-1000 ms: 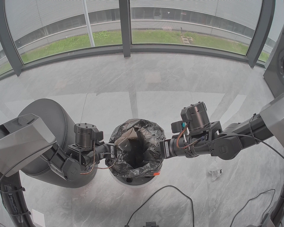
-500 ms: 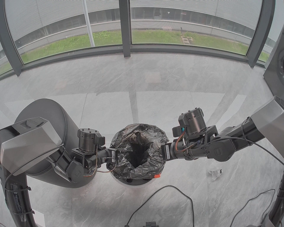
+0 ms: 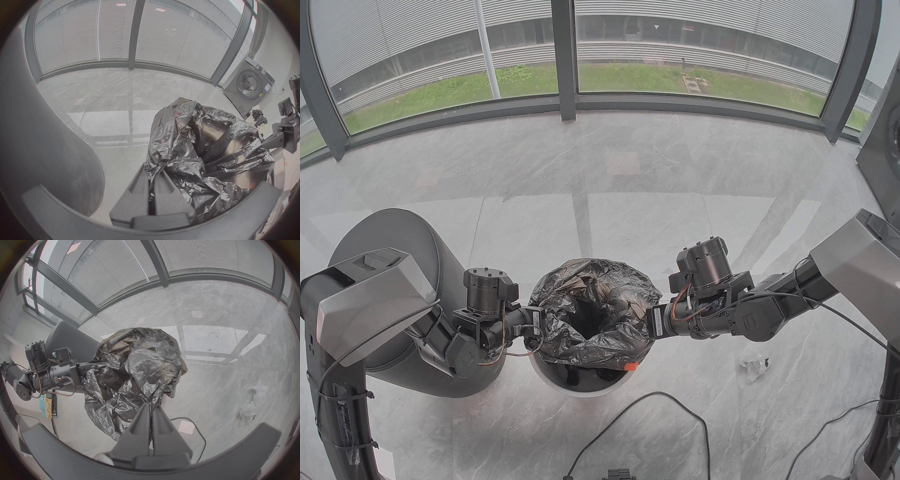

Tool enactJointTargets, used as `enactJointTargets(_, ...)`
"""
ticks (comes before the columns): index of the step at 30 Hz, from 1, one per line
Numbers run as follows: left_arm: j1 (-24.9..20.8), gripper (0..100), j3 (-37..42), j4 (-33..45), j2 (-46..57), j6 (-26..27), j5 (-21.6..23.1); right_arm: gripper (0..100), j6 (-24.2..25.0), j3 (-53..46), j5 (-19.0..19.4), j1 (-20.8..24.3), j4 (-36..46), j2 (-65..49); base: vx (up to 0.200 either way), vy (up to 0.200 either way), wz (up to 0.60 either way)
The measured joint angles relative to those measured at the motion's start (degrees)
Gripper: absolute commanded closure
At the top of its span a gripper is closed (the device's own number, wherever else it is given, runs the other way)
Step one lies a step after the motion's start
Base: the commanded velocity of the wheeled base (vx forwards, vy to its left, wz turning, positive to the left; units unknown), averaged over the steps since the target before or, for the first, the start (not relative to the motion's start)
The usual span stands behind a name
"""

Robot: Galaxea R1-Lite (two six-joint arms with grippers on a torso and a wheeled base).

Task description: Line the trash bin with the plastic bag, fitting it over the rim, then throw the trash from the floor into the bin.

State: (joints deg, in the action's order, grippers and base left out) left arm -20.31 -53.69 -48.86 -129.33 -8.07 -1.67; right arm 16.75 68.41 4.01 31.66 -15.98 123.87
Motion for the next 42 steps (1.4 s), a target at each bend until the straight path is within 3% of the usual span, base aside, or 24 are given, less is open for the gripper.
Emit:
enactJointTargets(24,0.7,100,5.5,-1.9,0.9,-0.2,0.0,100,0.4,2.2,-3.3,-1.8,-0.2,7.1,0.000,0.000,0.00)
enactJointTargets(42,1.3,100,10.6,-2.2,2.7,-0.4,0.4,100,0.2,3.7,-3.1,-1.5,-0.2,10.7,0.000,0.000,0.00)
